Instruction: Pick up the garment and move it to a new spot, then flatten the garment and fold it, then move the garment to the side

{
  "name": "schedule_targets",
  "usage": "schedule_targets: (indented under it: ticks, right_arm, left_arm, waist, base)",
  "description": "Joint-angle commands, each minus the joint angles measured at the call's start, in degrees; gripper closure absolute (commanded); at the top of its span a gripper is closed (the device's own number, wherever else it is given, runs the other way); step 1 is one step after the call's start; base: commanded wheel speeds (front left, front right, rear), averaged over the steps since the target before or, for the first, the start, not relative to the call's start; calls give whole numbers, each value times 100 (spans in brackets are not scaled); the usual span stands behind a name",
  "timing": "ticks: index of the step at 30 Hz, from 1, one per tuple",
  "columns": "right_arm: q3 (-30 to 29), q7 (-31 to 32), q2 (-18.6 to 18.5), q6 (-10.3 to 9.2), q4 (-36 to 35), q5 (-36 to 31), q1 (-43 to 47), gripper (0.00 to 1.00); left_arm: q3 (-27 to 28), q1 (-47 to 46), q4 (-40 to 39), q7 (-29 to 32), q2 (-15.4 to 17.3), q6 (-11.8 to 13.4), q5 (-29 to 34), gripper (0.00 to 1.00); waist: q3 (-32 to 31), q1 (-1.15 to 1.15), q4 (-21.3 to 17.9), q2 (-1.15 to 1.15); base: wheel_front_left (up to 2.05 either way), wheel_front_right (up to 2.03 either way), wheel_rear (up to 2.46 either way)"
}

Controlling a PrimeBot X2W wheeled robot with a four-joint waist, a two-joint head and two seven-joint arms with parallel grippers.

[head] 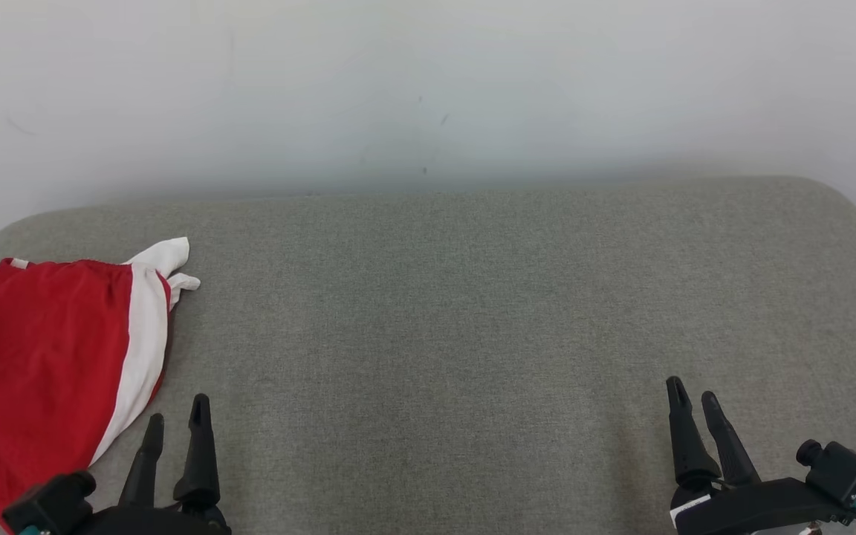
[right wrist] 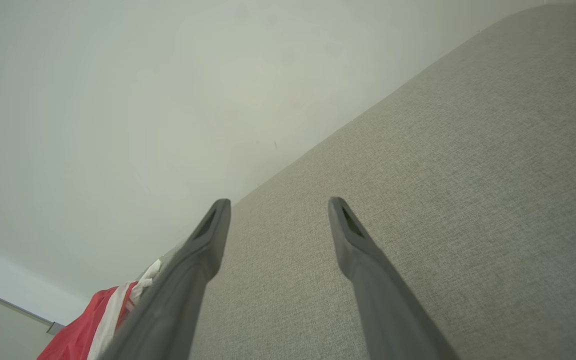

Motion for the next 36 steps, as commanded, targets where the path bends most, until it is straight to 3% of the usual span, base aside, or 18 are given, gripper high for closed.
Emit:
schedule_targets:
  ticks: [1, 36]
  right_arm:
    - [36, -60, -62, -5, -47, -185, -46, 0]
    - [357, -563, -133, -9, -148, -2185, 73, 0]
  left_arm:
    - [-20, 17, -89, -68, 51, 32, 205, 0]
    - [-201, 242, -321, -570, 181, 311, 2165, 0]
  waist:
    - [-3, 0, 7, 0]
    - [-59, 0, 78, 0]
  base:
    - [0, 0, 0]
    - [0, 0, 0]
